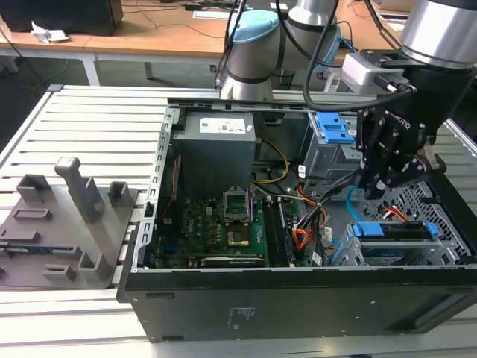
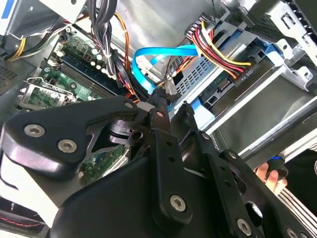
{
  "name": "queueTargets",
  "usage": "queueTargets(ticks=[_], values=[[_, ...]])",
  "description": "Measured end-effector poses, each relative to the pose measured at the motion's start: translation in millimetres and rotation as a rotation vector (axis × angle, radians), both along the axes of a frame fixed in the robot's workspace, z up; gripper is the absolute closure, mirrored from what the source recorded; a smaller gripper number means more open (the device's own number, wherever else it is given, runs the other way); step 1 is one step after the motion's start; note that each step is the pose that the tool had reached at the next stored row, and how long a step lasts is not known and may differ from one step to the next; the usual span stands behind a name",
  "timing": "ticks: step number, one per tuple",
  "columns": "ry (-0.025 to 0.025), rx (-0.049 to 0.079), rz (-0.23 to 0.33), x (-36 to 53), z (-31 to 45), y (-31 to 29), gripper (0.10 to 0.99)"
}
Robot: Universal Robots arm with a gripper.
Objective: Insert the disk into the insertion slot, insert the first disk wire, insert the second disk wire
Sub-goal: 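Insert the second disk wire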
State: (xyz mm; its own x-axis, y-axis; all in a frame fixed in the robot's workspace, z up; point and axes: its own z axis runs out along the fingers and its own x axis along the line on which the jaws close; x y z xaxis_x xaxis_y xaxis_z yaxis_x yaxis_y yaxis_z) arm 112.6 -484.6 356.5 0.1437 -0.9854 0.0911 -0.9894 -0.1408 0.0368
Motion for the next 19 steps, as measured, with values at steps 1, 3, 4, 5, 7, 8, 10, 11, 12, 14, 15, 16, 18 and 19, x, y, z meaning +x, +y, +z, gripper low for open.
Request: queueTargets(ticks=[1,3,4,5,7,8,10,11,12,14,15,16,18,19], values=[[0.0000,-0.001,0.000,0.0,0.0,0.0,0.784],[0.0000,-0.003,0.000,0.0,-0.1,0.0,0.800],[0.0000,-0.005,0.000,0.0,-0.1,0.0,0.922],[0.0000,-0.006,0.000,0.0,0.0,0.0,0.922],[0.0000,-0.006,0.000,-0.1,0.0,-4.9,0.922],[0.0000,-0.006,0.000,-0.1,-0.1,-10.2,0.922],[0.0000,-0.006,0.000,-0.1,-0.2,-22.9,0.922],[0.0000,-0.006,0.000,0.0,-0.4,-30.9,0.922],[0.0000,-0.006,0.000,0.2,-1.8,-40.6,0.922],[0.0000,-0.002,-0.014,2.5,-6.6,-40.8,0.922],[0.0001,0.001,-0.021,3.4,-7.8,-40.8,0.922],[0.0001,0.002,-0.027,3.9,-8.1,-40.8,0.922],[0.0001,0.001,-0.045,5.3,-8.2,-40.7,0.922],[0.0001,-0.002,-0.065,5.7,-8.1,-40.8,0.922]])
